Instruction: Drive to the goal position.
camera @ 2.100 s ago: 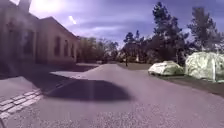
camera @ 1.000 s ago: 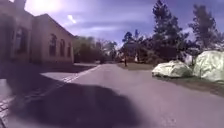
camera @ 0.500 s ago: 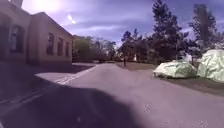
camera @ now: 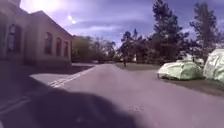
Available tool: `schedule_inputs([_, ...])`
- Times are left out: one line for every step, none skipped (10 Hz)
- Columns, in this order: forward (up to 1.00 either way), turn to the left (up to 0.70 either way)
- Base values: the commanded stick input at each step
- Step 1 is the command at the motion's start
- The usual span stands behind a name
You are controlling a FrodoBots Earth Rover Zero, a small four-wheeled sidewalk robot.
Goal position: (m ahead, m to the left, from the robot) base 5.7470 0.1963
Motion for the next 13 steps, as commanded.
schedule_inputs([0.7, 0.07])
schedule_inputs([0.7, 0.07])
schedule_inputs([0.7, 0.07])
schedule_inputs([0.7, 0.07])
schedule_inputs([0.7, 0.07])
schedule_inputs([0.7, 0.07])
schedule_inputs([0.7, 0.07])
schedule_inputs([0.7, 0.07])
schedule_inputs([0.7, 0.07])
schedule_inputs([0.7, 0.07])
schedule_inputs([0.7, 0.07])
schedule_inputs([0.7, 0.07])
schedule_inputs([0.7, 0.07])
